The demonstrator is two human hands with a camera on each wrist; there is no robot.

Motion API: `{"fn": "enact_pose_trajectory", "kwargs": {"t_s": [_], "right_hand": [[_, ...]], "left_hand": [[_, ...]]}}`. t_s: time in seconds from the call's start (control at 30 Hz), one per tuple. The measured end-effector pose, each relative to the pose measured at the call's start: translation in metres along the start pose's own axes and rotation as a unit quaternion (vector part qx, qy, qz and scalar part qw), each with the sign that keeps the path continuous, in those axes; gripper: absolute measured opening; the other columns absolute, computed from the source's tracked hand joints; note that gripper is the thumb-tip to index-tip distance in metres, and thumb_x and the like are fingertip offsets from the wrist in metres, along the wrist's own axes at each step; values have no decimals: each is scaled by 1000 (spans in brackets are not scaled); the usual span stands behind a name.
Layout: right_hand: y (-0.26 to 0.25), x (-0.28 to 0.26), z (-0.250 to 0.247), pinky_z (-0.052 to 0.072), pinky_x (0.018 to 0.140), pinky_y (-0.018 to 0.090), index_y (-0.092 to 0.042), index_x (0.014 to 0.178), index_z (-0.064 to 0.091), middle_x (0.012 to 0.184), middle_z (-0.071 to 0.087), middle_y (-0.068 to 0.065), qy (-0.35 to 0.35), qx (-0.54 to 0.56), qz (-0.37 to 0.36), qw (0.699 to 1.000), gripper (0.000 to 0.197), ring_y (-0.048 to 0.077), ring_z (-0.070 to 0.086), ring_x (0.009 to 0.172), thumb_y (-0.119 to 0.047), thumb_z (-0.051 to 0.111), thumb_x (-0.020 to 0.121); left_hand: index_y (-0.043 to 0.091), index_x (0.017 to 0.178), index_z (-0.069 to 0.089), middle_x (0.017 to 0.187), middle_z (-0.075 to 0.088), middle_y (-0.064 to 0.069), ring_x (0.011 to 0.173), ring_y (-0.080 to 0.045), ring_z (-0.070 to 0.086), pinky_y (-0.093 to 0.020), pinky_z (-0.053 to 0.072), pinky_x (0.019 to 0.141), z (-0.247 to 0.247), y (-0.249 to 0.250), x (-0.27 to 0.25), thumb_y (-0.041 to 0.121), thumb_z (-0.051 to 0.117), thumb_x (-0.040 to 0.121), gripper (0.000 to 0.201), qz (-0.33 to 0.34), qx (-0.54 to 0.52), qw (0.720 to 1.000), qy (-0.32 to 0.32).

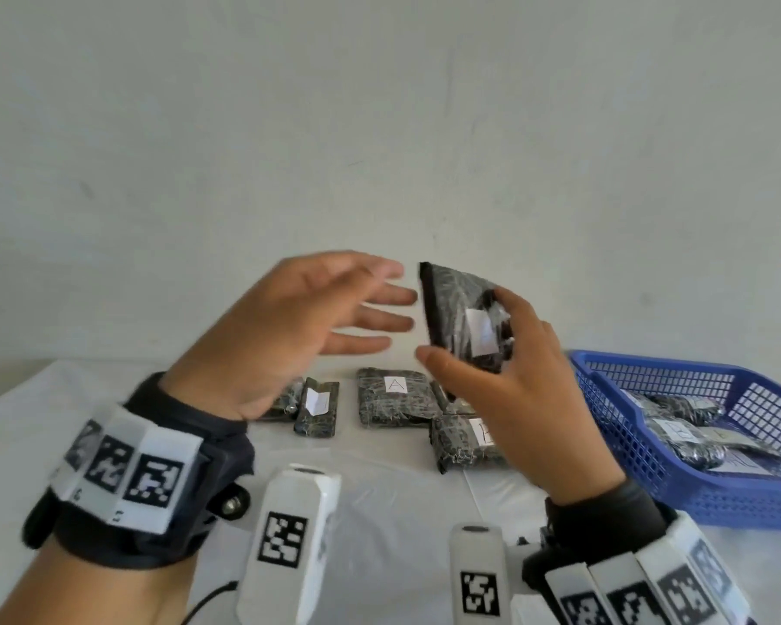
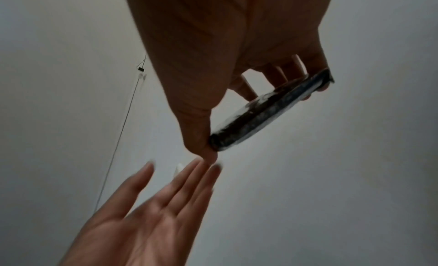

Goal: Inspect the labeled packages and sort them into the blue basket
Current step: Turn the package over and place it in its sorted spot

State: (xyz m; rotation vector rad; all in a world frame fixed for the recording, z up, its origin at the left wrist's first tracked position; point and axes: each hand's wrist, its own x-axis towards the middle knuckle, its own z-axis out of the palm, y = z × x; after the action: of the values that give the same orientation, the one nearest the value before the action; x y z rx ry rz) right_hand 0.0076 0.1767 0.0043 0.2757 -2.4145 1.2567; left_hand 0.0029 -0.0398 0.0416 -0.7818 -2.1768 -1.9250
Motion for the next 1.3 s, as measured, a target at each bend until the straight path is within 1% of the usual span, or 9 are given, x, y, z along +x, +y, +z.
{"fn": "enact_pose_trajectory", "kwargs": {"t_s": [0.07, 0.13, 0.27, 0.43, 0.57, 0.7, 0.87, 1.1, 1.3], "right_hand": [[9, 7, -8, 63, 90, 49, -35, 152, 34, 133, 56, 5, 27, 0, 52, 998, 127, 25, 68, 110, -93, 72, 47], [17, 15, -12, 61, 91, 57, -35, 149, 33, 132, 57, 10, 43, -17, 92, 995, 129, 33, 68, 111, -97, 69, 41], [17, 29, -6, 59, 93, 53, -23, 150, 37, 134, 53, 10, 2, -70, 124, 990, 103, 31, 64, 109, -77, 75, 71], [6, 38, 25, 57, 71, 29, -18, 126, 54, 109, 68, 2, -92, -23, 110, 989, 68, 17, 68, 92, -64, 78, 81], [5, 39, 44, 45, 62, 29, -13, 98, 65, 80, 63, 3, -168, 103, 167, 966, 64, 20, 57, 67, -71, 77, 72], [19, 40, 63, 48, 66, 33, -6, 115, 68, 86, 63, 6, -194, 89, 175, 961, 70, 20, 58, 73, -68, 74, 81], [31, 55, 89, 43, 51, 24, -10, 103, 62, 79, 61, 0, -207, 23, 171, 963, 64, 15, 55, 62, -70, 71, 83], [13, 95, 138, 59, 87, 38, -8, 122, 60, 112, 68, 10, -240, -18, 201, 950, 80, 26, 68, 97, -78, 64, 82], [1, 113, 192, 47, 79, 32, -14, 110, 49, 99, 58, 5, -272, -167, 167, 933, 59, 25, 58, 93, -68, 63, 90]], "left_hand": [[12, 121, 68, 113, 79, -6, 104, -26, 77, -40, 63, 86, -20, 6, -5, 42, 55, 91, 45, 5, 6, 998, 61], [13, 115, 70, 106, 80, -6, 98, -27, 78, -38, 63, 79, -36, 6, -6, 40, 58, 96, 35, -28, 6, 992, 119], [16, 108, 69, 100, 79, -3, 89, -23, 78, -32, 60, 70, -50, -21, 5, 36, 61, 103, 23, -150, 142, 967, 146], [9, 109, 69, 97, 75, -5, 94, -30, 74, -39, 60, 79, -35, -86, 36, 37, 62, 103, 29, -270, 365, 891, -7], [6, 135, 56, 136, 60, -15, 122, -32, 60, -37, 48, 95, -23, -143, 55, 43, 55, 103, 49, -297, 534, 787, -90], [22, 154, 36, 151, 40, -16, 141, -39, 39, -46, 39, 112, -31, -192, 68, 64, 56, 93, 77, -322, 595, 731, -88], [36, 160, 26, 157, 34, -19, 145, -43, 32, -49, 32, 117, -45, -214, 76, 71, 51, 91, 82, -345, 600, 711, -123], [39, 164, 13, 166, 26, -14, 152, -38, 27, -48, 29, 119, -83, -185, 47, 79, 49, 91, 91, -343, 610, 679, -221], [33, 165, 10, 166, 28, -10, 153, -31, 29, -45, 31, 120, -116, -178, 20, 77, 55, 89, 99, -333, 598, 691, -232]]}}
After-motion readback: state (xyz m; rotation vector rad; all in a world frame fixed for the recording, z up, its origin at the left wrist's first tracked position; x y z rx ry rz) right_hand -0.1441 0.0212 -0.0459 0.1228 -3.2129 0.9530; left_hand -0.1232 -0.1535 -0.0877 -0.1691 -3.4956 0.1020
